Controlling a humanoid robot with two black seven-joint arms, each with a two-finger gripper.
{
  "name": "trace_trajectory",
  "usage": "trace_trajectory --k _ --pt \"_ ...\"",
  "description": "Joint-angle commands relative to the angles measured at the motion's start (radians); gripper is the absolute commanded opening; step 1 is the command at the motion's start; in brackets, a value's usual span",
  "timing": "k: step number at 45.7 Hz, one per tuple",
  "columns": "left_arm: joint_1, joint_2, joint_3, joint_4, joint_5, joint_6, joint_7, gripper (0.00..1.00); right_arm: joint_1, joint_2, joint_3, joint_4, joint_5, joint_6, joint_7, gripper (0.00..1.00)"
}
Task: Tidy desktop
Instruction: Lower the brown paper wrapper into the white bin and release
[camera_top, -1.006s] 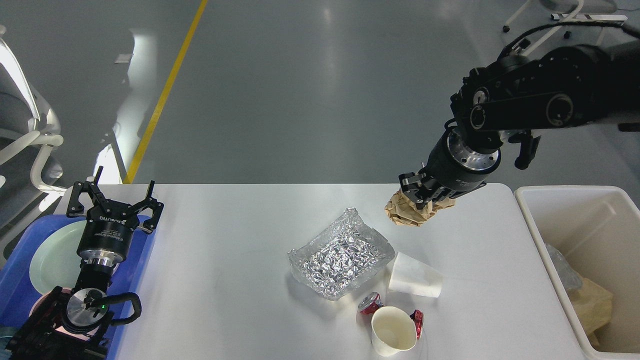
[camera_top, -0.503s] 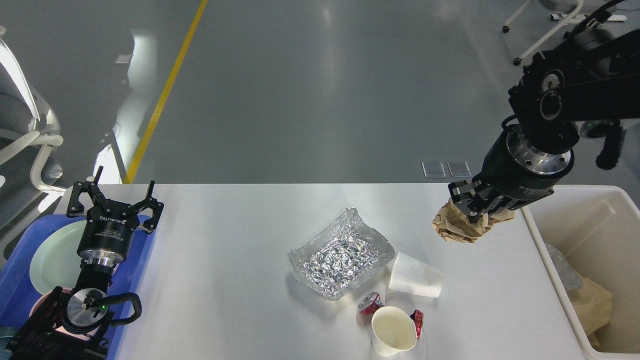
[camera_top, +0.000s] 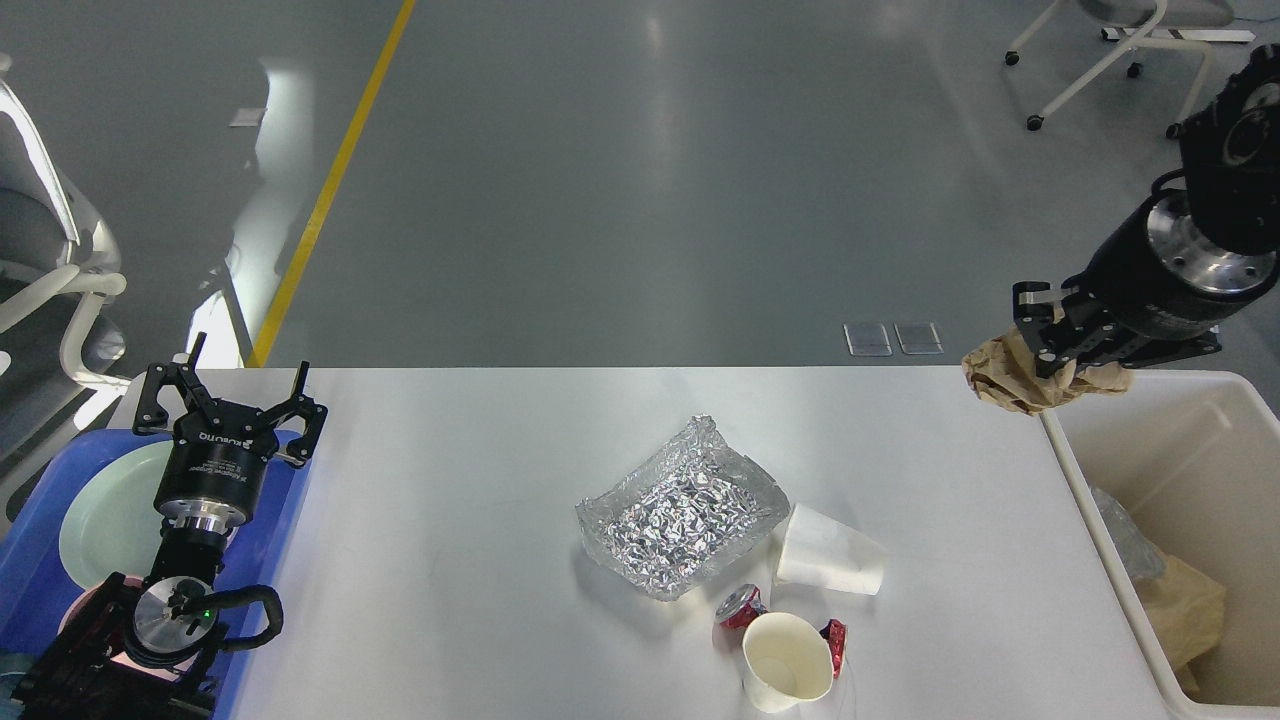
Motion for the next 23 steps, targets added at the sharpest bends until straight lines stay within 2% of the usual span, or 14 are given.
trace_trajectory --k 1,16,23 --pt "0.001 -0.001 0.0 0.0 0.0 0.0 0.0 0.97 -0.1 -0.13 -0.01 -0.129 -0.012 0.004 0.0 0.0" --pt "0.0 0.0 0.0 0.0 0.0 0.0 0.0 0.97 -0.469 -0.302 0.039 -0.527 -0.008 -0.004 0.002 0.0" --pt "0.0 0.0 0.0 0.0 0.0 0.0 0.0 0.97 -0.73 -0.37 0.196 -0.708 -0.003 -0.077 0.002 0.0"
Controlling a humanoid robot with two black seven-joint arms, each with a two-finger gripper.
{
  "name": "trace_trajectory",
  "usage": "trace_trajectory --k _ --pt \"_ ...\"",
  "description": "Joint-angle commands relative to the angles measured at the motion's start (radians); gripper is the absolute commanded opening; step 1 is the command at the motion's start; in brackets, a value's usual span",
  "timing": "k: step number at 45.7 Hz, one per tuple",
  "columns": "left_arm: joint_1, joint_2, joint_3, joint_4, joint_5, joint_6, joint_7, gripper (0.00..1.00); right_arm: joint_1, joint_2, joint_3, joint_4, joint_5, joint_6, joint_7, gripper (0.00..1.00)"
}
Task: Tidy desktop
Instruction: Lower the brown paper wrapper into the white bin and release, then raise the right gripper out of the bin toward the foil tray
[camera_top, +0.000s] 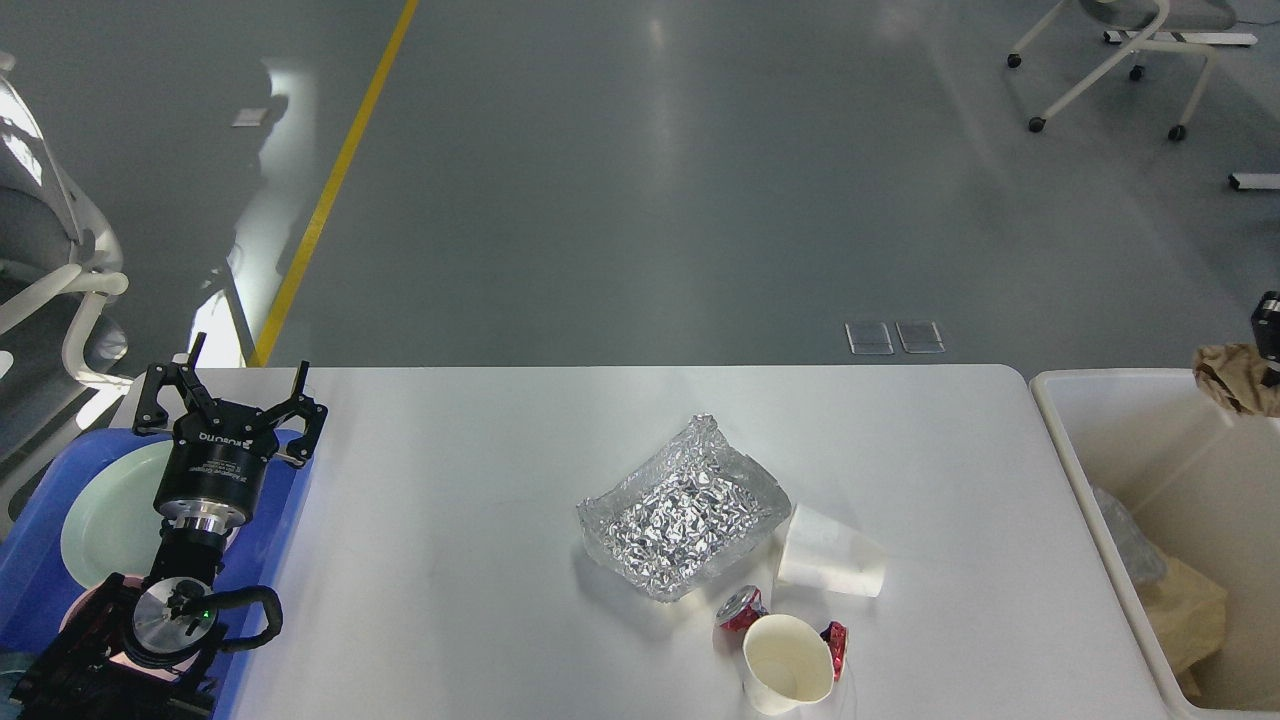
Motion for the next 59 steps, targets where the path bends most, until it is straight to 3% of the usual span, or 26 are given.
trace_trajectory --k 1,12,27,38,53,54,56,59 --pt "0.0 0.0 0.0 0.0 0.0 0.0 -0.001 0.97 -0.224 -0.049 0.146 -0.136 -0.001 -0.079 0.0 0.0" --pt "0.0 0.0 0.0 0.0 0.0 0.0 0.0 0.97 -0.67 -0.02 0.431 -0.318 -0.003 -0.304 0.003 0.0" --pt "0.0 0.0 0.0 0.0 0.0 0.0 0.0 0.97 -1.106 0.285 0.638 -0.646 0.011 -0.558 0.008 0.0" --pt "0.0 0.0 0.0 0.0 0.0 0.0 0.0 0.97 -1.172 0.388 0.662 -0.709 0.013 -0.661 0.008 0.0" --pt "0.0 0.0 0.0 0.0 0.0 0.0 0.0 0.97 -1.18 0.401 0.657 -0.708 0.014 -0.668 0.008 0.0" --pt "0.0 0.0 0.0 0.0 0.0 0.0 0.0 0.97 -1.18 0.399 0.655 -0.708 0.013 -0.67 0.006 0.02" --pt "0.0 0.0 0.0 0.0 0.0 0.0 0.0 0.97 -1.18 0.399 0.652 -0.708 0.013 -0.676 0.008 0.3" --pt "0.0 0.0 0.0 0.0 0.0 0.0 0.0 0.97 -1.18 0.399 0.654 -0.708 0.013 -0.719 0.008 0.94"
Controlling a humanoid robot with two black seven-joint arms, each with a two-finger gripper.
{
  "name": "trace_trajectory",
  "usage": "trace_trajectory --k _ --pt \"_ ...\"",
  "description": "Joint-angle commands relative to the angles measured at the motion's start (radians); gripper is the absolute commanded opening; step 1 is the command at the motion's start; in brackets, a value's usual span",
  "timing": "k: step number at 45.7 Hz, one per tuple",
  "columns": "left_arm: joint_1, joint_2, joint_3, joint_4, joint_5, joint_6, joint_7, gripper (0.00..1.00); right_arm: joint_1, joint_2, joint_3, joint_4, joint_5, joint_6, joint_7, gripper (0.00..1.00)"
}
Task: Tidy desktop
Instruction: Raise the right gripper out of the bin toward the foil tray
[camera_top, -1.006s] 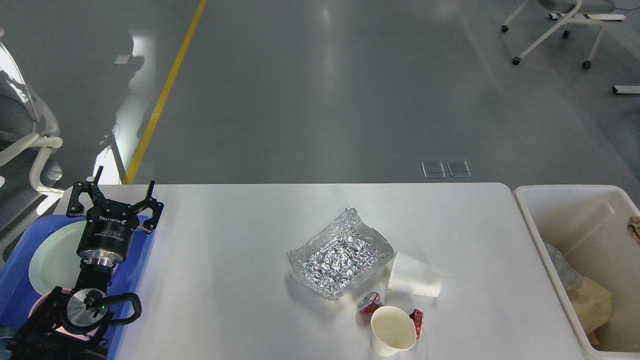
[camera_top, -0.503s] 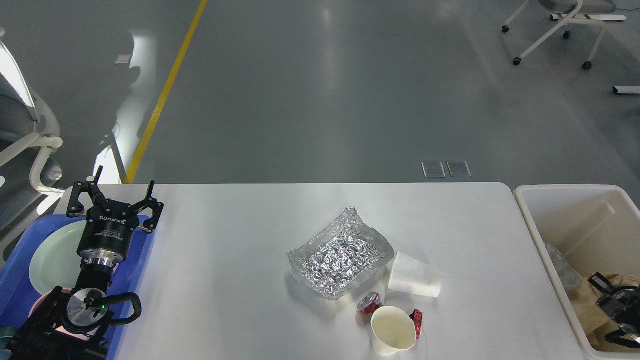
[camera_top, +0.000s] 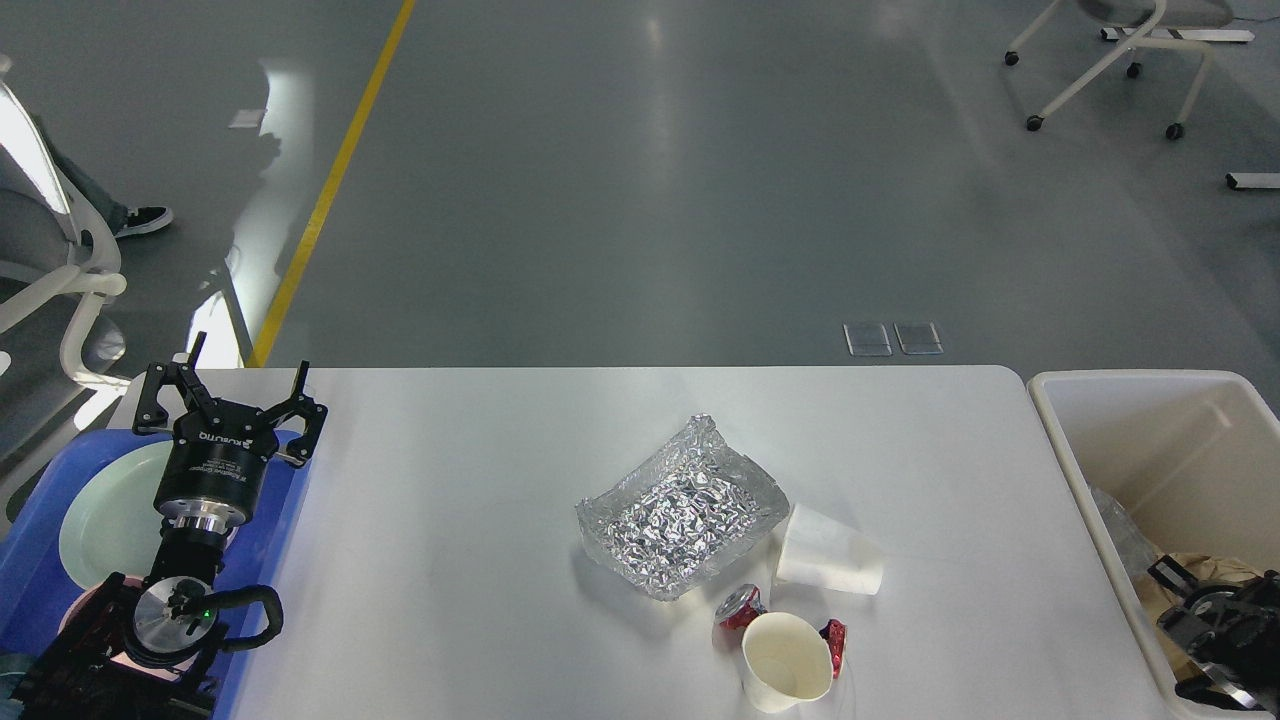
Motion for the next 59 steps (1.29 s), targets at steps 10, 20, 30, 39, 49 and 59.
trace_trajectory --k 10,20,30,39,49,59 --pt "0.0 0.0 0.0 0.0 0.0 0.0 0.0 0.97 0.003 -0.001 -0.001 0.012 -0.002 -0.086 -0.001 1.0" --pt "0.0 0.0 0.0 0.0 0.0 0.0 0.0 0.97 0.009 -0.007 -0.002 0.016 -0.016 -0.084 0.001 1.0" --pt "0.0 0.0 0.0 0.0 0.0 0.0 0.0 0.97 0.023 -0.011 -0.002 0.019 -0.019 -0.083 0.001 1.0" --pt "0.0 0.0 0.0 0.0 0.0 0.0 0.0 0.97 0.147 -0.078 -0.028 0.116 -0.066 -0.051 -0.001 1.0" --pt "0.0 0.0 0.0 0.0 0.0 0.0 0.0 0.97 0.386 -0.233 -0.045 0.377 -0.237 0.044 -0.009 1.0" --pt "0.0 0.0 0.0 0.0 0.0 0.0 0.002 0.97 0.78 -0.271 -0.324 0.556 -0.307 0.362 -0.009 1.0"
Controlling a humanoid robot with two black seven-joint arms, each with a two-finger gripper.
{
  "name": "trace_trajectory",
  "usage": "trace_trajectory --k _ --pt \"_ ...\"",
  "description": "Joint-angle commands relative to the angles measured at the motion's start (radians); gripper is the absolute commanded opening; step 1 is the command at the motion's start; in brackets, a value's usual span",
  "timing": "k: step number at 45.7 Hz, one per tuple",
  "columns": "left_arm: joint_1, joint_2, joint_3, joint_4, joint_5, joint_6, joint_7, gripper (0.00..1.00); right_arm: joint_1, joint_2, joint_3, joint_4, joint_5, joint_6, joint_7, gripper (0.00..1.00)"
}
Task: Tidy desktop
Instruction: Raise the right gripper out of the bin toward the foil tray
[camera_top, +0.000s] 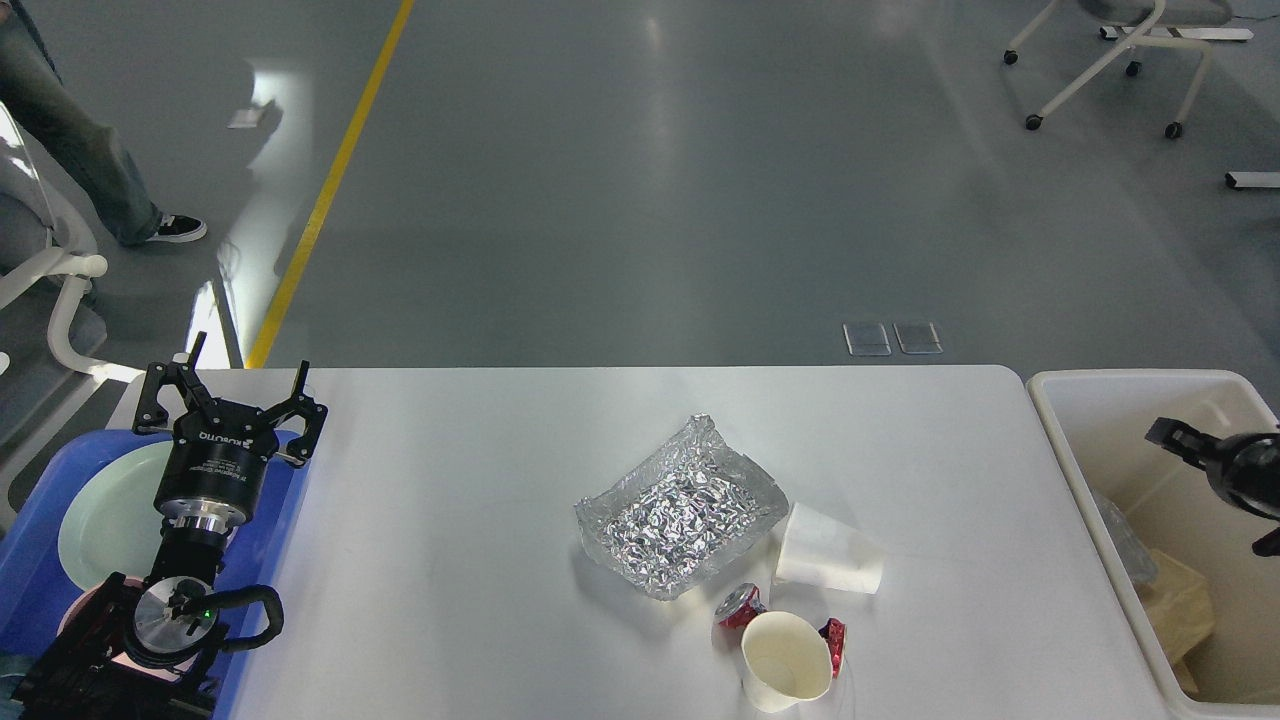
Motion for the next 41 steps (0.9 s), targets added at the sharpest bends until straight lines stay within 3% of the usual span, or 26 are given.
trace_trajectory --k 1,7,18,23,31,41 --pt "0.0 0.0 -0.002 0.0 0.0 0.0 0.0 0.97 0.265 0.007 -0.198 0.098 -0.013 0.225 0.001 1.0" --pt "0.0 0.0 0.0 0.0 0.0 0.0 0.0 0.97 0.519 0.102 -0.346 0.195 -0.003 0.451 0.001 1.0" --pt "0.0 0.0 0.0 0.0 0.0 0.0 0.0 0.97 0.891 0.274 -0.419 0.399 0.002 0.787 0.001 1.0" --pt "0.0 0.0 0.0 0.0 0.0 0.0 0.0 0.97 1.052 0.298 -0.421 0.539 0.037 0.841 0.001 1.0" --pt "0.0 0.0 0.0 0.0 0.0 0.0 -0.002 0.97 1.265 0.327 -0.423 0.746 0.16 0.844 0.0 1.0" --pt "0.0 0.0 0.0 0.0 0.001 0.0 -0.002 0.97 1.383 0.353 -0.416 0.962 0.276 0.813 0.0 1.0"
